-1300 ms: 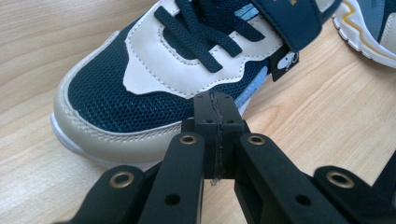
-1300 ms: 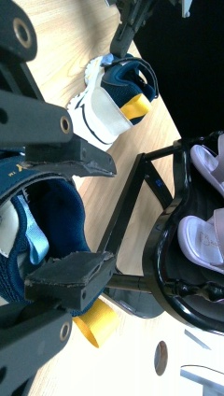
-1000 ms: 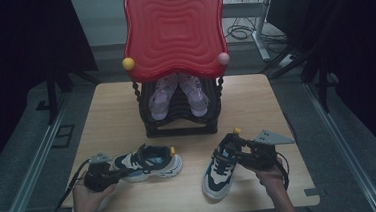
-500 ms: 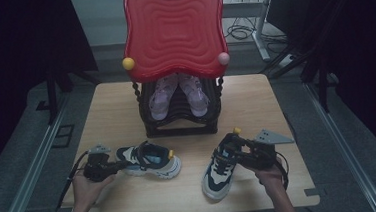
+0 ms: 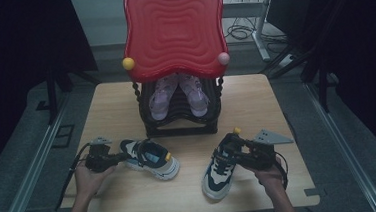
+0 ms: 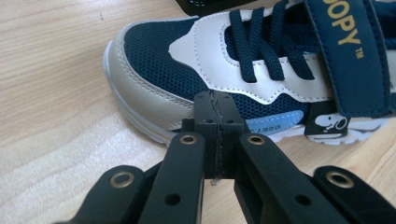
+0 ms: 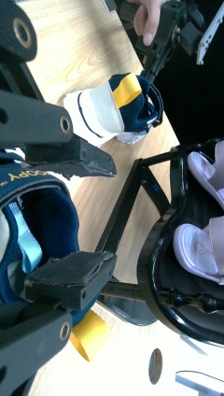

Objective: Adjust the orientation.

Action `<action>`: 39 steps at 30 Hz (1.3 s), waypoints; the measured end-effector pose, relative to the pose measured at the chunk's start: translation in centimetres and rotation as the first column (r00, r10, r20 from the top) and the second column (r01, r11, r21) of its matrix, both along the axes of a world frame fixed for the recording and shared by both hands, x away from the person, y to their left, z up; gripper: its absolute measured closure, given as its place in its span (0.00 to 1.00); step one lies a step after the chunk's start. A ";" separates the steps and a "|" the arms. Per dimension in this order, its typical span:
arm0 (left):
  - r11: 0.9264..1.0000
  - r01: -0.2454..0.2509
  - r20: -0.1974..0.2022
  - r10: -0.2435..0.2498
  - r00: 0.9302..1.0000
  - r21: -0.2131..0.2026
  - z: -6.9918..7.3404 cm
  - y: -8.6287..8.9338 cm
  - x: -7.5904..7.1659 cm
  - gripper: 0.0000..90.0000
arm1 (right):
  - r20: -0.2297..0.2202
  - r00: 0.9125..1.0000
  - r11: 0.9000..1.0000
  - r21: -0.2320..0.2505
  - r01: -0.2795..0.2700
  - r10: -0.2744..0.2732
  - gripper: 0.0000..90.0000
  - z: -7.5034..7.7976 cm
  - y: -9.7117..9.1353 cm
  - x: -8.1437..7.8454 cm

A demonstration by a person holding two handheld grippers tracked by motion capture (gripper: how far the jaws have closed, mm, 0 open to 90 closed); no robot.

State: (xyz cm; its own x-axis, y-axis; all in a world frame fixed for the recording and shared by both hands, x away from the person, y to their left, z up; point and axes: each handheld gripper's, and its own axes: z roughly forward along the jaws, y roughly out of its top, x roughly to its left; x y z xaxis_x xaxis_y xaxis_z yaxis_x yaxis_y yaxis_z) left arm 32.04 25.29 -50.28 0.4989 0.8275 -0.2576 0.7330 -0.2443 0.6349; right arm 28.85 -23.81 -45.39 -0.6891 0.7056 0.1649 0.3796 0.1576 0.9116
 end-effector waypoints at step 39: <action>0.994 0.003 0.219 0.020 0.976 -0.106 7.1 -1.4 -5.2 0.48 | -0.050 0.987 0.985 -0.079 -0.154 0.150 0.81 1.2 7.8 0.6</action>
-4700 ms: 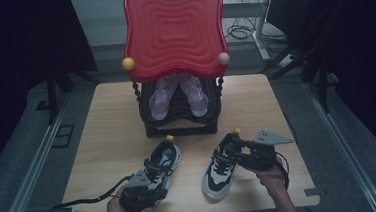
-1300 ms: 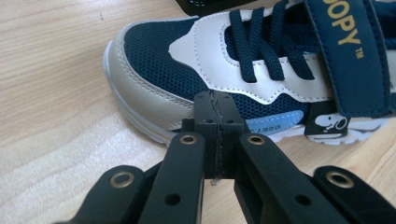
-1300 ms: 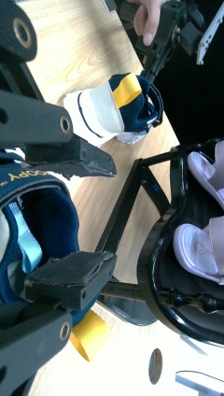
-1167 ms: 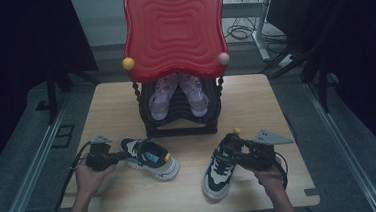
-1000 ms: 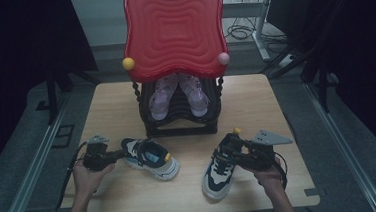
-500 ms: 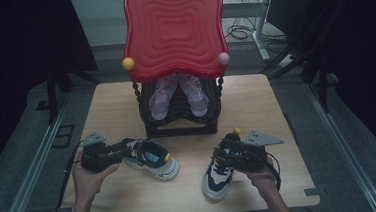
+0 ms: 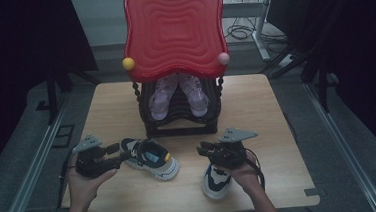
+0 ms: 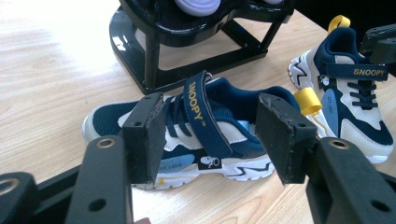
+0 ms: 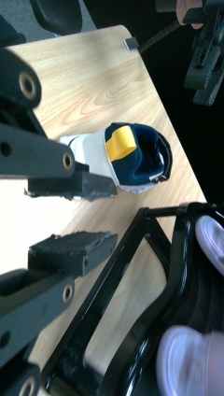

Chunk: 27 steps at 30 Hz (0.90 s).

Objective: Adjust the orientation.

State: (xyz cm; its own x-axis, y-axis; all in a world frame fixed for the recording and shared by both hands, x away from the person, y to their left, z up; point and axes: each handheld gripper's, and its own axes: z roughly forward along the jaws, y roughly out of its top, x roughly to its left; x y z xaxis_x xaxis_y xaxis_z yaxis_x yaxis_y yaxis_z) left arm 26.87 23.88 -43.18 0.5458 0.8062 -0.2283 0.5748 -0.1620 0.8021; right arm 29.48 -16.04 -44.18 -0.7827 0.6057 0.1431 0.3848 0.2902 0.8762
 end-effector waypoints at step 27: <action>0.999 0.047 0.008 -0.047 0.999 -0.002 0.8 -0.2 -1.2 0.47 | -0.053 0.993 0.985 -0.133 -0.108 0.101 1.00 -0.6 7.8 1.6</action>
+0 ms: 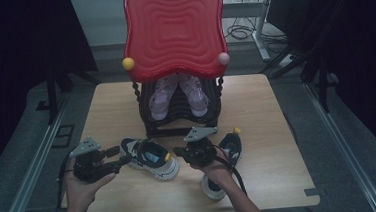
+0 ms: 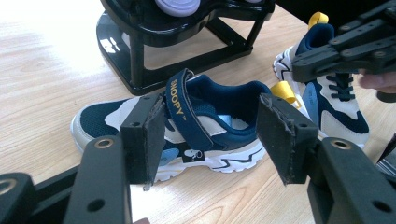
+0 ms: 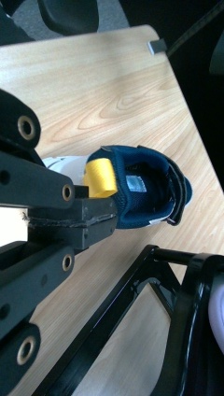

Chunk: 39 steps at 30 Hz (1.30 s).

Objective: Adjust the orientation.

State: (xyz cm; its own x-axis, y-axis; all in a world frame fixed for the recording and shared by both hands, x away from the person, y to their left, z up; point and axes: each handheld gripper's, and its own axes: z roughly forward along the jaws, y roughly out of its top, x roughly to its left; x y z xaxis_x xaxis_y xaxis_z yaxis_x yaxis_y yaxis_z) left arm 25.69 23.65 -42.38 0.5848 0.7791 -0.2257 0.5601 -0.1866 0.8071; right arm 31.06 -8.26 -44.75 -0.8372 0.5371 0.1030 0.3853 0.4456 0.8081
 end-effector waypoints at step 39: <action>1.000 -0.024 -0.012 0.024 1.000 -0.001 -0.6 1.7 0.1 0.47 | -0.076 0.986 0.987 -0.057 -0.152 0.147 1.00 -2.2 4.3 0.5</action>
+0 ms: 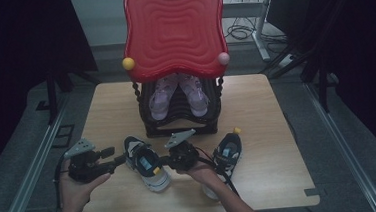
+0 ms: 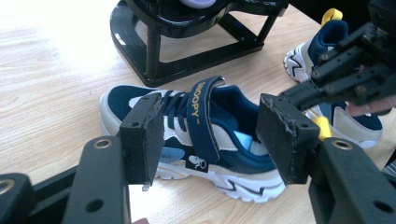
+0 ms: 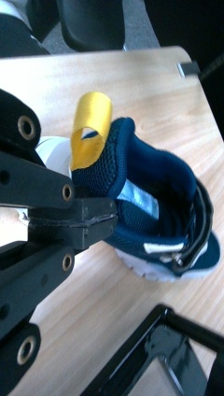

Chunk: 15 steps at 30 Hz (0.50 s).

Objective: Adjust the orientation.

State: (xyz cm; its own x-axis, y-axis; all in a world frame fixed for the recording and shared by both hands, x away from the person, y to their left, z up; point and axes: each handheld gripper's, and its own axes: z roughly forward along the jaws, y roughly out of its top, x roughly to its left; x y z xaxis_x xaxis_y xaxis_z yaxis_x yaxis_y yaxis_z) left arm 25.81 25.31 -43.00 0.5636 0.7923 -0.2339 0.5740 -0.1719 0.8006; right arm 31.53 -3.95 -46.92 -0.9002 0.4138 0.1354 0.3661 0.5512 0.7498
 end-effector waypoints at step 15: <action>1.000 -0.009 -0.003 0.009 1.000 -0.010 -0.1 0.2 0.0 0.47 | 0.016 0.998 0.998 0.006 -0.060 0.060 1.00 0.4 1.2 -3.1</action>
